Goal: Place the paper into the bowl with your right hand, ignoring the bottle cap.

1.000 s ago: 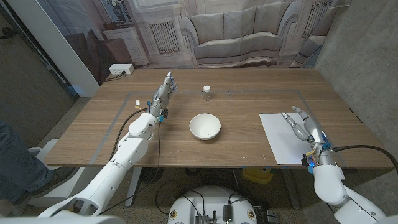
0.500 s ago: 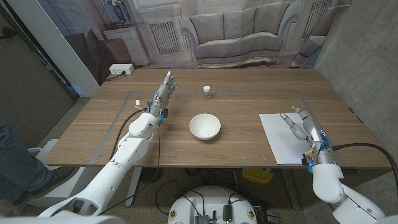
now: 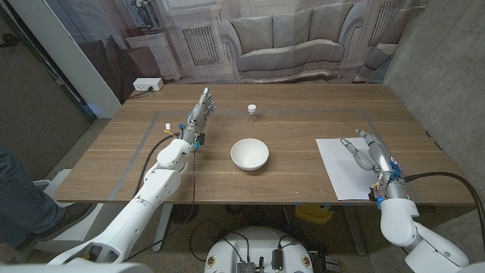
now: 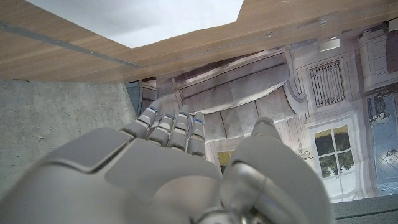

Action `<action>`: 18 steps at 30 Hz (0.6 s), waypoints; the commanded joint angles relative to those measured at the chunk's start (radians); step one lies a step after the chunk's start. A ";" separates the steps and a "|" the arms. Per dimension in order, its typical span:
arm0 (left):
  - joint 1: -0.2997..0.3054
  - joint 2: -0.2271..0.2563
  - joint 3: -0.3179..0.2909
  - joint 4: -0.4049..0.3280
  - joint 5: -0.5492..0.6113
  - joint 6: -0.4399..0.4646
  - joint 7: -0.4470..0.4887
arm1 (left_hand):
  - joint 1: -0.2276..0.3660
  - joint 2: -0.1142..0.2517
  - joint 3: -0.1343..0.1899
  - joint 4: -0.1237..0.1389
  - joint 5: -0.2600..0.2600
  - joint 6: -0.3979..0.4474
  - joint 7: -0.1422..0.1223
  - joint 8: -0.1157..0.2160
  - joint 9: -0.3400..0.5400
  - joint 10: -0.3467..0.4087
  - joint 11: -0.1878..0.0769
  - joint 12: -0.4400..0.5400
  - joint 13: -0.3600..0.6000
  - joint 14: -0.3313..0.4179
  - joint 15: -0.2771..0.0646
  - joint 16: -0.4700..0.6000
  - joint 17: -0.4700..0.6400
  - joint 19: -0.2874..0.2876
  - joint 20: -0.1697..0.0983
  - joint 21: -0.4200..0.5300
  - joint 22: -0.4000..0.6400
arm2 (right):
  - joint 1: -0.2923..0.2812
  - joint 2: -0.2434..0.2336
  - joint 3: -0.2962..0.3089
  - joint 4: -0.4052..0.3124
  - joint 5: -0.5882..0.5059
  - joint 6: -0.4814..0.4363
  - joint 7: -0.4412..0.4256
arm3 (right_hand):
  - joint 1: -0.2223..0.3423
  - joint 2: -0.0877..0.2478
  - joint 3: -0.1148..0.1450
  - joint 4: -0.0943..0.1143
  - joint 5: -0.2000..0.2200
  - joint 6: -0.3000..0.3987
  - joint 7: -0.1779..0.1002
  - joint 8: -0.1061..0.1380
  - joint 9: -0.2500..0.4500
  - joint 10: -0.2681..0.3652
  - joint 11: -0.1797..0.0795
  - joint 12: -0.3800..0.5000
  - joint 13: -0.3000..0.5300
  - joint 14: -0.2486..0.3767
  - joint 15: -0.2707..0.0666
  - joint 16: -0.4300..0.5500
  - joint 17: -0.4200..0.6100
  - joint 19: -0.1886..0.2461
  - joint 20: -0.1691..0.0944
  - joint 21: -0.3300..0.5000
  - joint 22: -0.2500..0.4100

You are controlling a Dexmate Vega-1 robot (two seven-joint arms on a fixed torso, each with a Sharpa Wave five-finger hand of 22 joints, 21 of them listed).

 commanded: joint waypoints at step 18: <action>0.002 -0.006 0.000 0.016 -0.009 -0.007 -0.006 | 0.007 0.008 -0.011 0.001 0.006 0.008 -0.002 -0.002 0.005 0.007 -0.006 0.000 0.003 -0.001 0.001 -0.002 0.002 -0.012 -0.045 -0.003 0.003 | 0.023 -0.055 -0.031 -0.058 -0.019 -0.175 0.056 | 0.010 0.001 0.002 -0.010 0.003 -0.017 0.006 -0.003 0.004 -0.008 0.013 -0.002 0.003 0.004 0.001 0.002 0.002 0.027 0.011 -0.007 0.002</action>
